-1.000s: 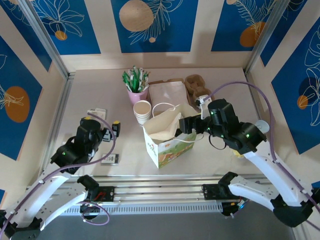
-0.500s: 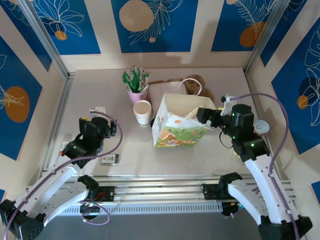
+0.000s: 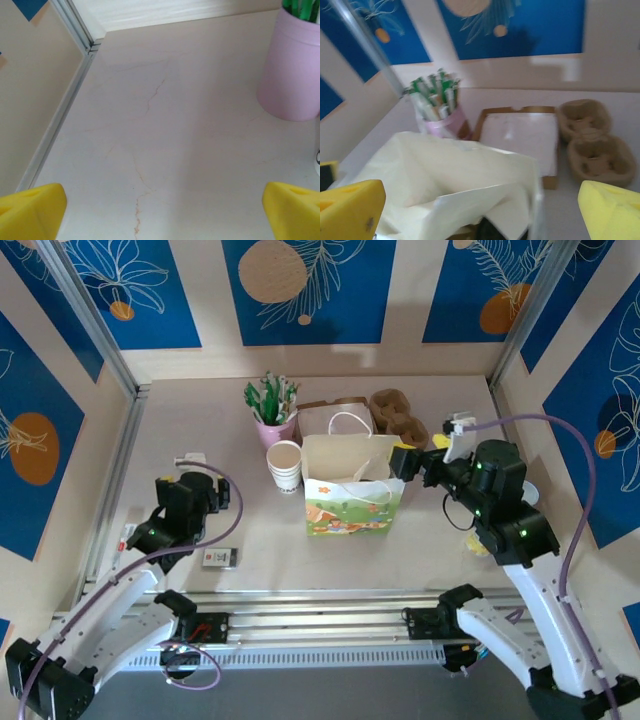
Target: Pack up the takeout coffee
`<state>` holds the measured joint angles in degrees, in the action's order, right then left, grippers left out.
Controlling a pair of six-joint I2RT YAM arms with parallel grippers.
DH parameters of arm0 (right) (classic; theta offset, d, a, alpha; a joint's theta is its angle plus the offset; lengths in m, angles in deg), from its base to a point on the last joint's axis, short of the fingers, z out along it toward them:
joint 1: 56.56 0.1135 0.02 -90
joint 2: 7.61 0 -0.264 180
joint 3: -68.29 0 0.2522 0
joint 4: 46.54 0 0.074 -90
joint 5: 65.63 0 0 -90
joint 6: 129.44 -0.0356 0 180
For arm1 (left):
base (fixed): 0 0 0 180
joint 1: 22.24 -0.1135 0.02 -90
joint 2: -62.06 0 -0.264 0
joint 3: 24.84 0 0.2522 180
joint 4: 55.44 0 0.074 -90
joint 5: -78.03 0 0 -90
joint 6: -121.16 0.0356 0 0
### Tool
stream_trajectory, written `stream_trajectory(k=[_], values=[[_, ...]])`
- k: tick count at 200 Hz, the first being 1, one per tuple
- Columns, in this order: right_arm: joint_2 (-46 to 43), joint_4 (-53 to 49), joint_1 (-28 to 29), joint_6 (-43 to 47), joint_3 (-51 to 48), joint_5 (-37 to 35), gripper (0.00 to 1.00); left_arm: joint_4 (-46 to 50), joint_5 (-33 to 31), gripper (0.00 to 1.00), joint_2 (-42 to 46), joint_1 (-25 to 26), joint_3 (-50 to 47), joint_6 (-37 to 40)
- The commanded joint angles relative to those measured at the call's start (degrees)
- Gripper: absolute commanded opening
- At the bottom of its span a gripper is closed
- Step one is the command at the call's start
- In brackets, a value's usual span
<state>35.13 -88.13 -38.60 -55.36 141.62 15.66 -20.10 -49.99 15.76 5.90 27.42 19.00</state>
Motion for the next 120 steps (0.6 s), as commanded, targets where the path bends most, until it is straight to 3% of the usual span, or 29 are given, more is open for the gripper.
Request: stream_trajectory(k=[1, 10, 21, 46, 63, 120], values=[[-1.42, 7.24, -8.55, -0.03, -6.91, -0.16, 0.99, -2.63, 1.92, 1.0, -0.83, -2.71, -0.41, -1.07], [-1.08, 9.94, -12.69, -0.69, -9.75, 0.18, 0.99, -4.36, 2.68, 1.0, -1.35, -3.88, -1.14, -1.58], [0.65, 10.98, -15.42, -3.29, -11.52, -4.28, 0.99, -6.52, 4.38, 1.0, -2.26, -4.96, -1.72, -1.76], [5.76, 15.98, -17.98, -3.17, -14.9, -8.42, 0.99, -10.46, 3.34, 1.0, -6.71, -7.33, -1.8, -1.81], [9.67, 26.54, -18.66, -1.07, -20.22, -13.41, 0.99, -13.48, 4.5, 1.0, -9.45, -10.38, -2.2, -2.27], [27.31, 57.2, -18.54, 4.46, -34.52, -9.4, 0.99, -28.36, 8.51, 1.0, -17.67, -18.75, -7.43, -2.54]])
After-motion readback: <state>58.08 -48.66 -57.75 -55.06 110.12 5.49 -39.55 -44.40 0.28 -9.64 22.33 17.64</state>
